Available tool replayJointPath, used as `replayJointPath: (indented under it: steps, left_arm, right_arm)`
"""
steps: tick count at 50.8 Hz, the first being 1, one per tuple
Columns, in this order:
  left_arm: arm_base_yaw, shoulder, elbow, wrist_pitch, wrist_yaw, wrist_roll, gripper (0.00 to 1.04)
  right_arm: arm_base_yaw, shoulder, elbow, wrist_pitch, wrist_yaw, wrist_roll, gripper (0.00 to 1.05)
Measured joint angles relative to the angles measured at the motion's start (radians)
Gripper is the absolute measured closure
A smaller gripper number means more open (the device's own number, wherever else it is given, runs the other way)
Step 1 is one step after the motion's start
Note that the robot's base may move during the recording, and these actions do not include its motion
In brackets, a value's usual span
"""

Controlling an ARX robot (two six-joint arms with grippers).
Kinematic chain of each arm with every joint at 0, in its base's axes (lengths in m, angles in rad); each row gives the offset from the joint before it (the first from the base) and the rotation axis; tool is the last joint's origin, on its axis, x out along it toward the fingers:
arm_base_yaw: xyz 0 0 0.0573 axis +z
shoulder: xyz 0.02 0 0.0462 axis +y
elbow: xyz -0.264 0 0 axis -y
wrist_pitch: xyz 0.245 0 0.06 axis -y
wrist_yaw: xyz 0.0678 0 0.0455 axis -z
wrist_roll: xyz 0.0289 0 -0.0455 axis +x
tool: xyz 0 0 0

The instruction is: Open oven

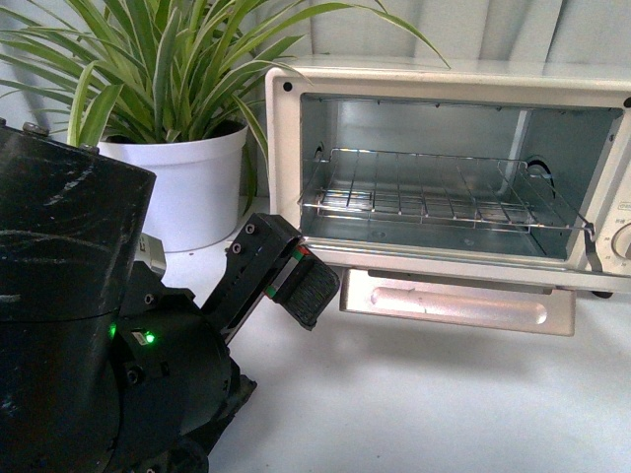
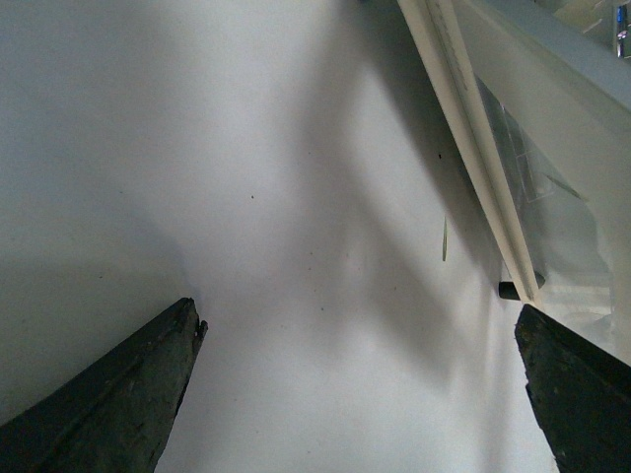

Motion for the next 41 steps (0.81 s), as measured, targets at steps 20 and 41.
replayJointPath:
  steps: [20, 41]
  left_arm:
    - [-0.019, -0.007, 0.022, -0.095, -0.108, 0.3, 0.07]
    - [-0.055, 0.043, 0.033, -0.081, -0.294, 0.71, 0.07]
  right_arm:
    - [-0.039, -0.011, -0.015, -0.003, -0.033, -0.002, 0.09]
    - [-0.06, -0.02, -0.038, -0.004, -0.047, -0.012, 0.09]
